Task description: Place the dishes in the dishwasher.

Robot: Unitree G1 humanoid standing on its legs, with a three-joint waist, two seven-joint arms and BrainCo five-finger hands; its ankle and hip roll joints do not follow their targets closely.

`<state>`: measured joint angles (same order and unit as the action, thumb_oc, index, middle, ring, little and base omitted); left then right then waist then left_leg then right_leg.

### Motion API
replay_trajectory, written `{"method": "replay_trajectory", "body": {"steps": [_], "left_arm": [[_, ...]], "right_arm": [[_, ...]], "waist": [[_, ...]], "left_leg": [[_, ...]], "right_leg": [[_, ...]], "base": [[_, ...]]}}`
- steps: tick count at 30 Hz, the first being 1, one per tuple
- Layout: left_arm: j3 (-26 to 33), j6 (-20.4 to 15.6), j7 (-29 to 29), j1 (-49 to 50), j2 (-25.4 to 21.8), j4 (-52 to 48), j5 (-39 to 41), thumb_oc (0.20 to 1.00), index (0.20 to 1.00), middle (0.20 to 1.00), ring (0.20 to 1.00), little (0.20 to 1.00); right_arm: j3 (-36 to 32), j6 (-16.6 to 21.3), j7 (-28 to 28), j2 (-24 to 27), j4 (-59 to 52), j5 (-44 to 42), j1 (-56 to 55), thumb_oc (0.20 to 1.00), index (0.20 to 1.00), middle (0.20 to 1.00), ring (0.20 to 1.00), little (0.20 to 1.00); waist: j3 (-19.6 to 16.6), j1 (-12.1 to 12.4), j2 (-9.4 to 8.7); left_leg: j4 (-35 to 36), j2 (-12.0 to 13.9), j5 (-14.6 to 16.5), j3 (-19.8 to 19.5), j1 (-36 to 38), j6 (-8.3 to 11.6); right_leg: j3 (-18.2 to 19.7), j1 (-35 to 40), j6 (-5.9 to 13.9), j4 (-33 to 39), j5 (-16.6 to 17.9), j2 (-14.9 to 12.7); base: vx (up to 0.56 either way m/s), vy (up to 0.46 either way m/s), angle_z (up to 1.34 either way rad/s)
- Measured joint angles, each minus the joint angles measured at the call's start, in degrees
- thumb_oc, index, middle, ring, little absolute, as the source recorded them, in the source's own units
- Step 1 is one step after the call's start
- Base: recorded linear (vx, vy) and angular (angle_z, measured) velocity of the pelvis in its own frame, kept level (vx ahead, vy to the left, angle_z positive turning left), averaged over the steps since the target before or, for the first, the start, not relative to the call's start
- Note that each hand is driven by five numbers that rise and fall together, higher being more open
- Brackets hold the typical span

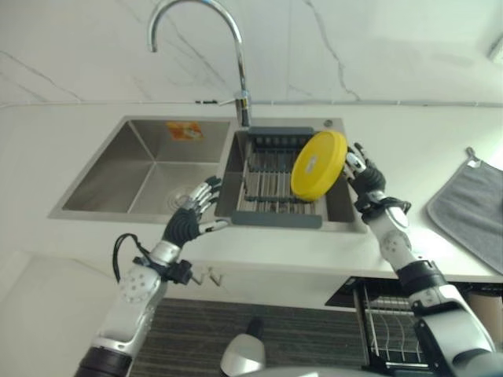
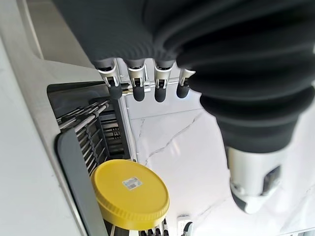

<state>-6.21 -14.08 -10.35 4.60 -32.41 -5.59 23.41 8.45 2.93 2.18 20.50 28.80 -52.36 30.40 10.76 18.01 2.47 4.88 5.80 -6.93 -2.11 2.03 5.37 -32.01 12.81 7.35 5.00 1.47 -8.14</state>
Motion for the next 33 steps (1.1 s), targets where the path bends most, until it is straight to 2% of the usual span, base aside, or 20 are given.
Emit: {"method": "replay_trajectory", "body": {"steps": [14, 19, 33], "left_arm": [[-0.1, 0.0, -0.1, 0.0, 0.0, 0.0, -1.5, 1.0, 1.0, 1.0, 1.0, 1.0], [-0.1, -0.1, -0.4, 0.0, 0.0, 0.0, -2.1, 1.0, 1.0, 1.0, 1.0, 1.0], [-0.1, -0.7, -0.6, 0.0, 0.0, 0.0, -2.1, 1.0, 1.0, 1.0, 1.0, 1.0]], "right_arm": [[0.2, 0.0, -1.1, -2.2, 0.1, 1.7, 0.0, 1.0, 1.0, 1.0, 1.0, 1.0], [0.2, 0.0, -1.4, -2.2, 0.1, 1.7, 0.0, 1.0, 1.0, 1.0, 1.0, 1.0], [2.3, 0.0, -2.2, -2.3, 0.1, 3.1, 0.1, 1.0, 1.0, 1.0, 1.0, 1.0]], "waist": [[0.1, 0.4, 0.05], [0.5, 0.5, 0.61], [1.0, 1.2, 0.5]], "left_leg": [[0.0, -0.1, 0.0, -0.4, -0.1, 0.02], [0.0, -0.1, 0.0, -0.4, -0.1, 0.02], [0.0, -0.1, 0.0, -0.5, -0.1, 0.03]], "right_leg": [[-0.4, 0.1, 0.07, 0.0, -0.2, 0.0], [-0.4, 0.1, 0.07, 0.0, -0.2, 0.0], [-0.5, 0.2, 0.08, 0.0, -0.3, 0.0]], "base": [[0.0, 0.0, 0.0], [0.0, 0.0, 0.0], [0.0, 0.0, 0.0]]}}
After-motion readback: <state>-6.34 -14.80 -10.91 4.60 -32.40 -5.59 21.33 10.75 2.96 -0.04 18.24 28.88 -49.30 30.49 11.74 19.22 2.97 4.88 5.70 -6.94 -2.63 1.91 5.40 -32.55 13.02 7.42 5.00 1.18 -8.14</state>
